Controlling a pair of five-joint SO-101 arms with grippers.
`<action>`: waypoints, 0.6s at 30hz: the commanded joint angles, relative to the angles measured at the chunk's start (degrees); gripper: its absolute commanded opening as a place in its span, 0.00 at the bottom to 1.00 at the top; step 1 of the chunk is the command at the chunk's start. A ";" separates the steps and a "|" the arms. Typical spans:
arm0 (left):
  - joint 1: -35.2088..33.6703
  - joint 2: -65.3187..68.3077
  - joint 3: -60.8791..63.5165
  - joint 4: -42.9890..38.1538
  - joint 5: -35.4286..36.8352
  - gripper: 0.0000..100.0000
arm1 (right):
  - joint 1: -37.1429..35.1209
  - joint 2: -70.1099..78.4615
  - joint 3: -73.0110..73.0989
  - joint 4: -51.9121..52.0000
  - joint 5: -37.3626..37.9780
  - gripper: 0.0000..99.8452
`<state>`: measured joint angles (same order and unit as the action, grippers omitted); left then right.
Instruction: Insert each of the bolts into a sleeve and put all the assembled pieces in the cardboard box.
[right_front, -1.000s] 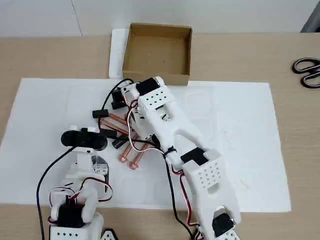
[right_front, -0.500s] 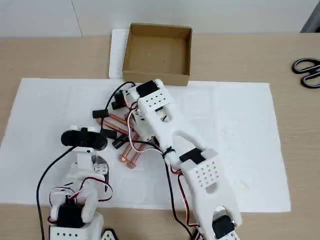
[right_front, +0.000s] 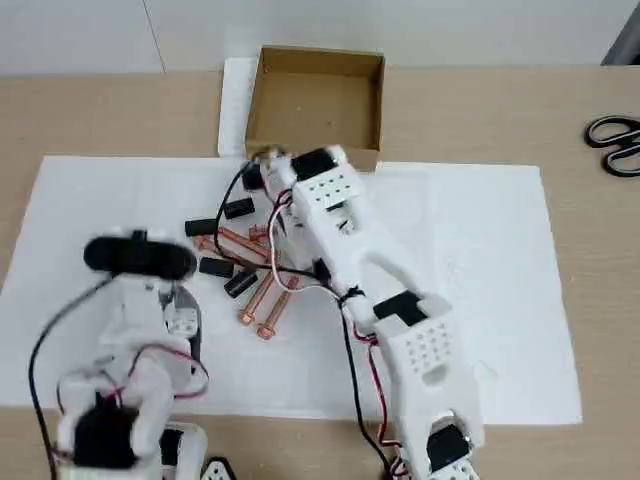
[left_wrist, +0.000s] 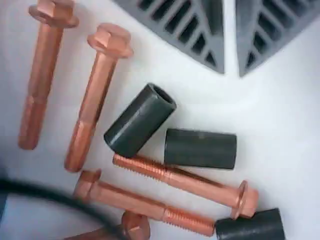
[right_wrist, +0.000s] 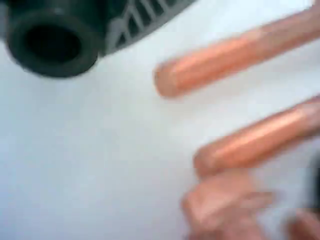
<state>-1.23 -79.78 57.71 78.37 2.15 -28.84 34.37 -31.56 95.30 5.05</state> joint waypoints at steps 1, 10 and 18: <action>-0.26 25.67 -17.71 1.14 0.09 0.01 | 5.23 -12.70 -0.79 0.22 -0.09 0.01; 4.75 73.23 -50.68 6.51 25.85 0.01 | 21.49 -29.76 0.44 0.13 -5.80 0.01; 13.63 93.01 -71.52 5.54 47.91 0.01 | 25.80 -30.37 6.15 0.66 -6.33 0.01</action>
<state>9.67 9.63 -6.55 84.79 44.18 -5.19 7.38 -25.85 95.82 -0.66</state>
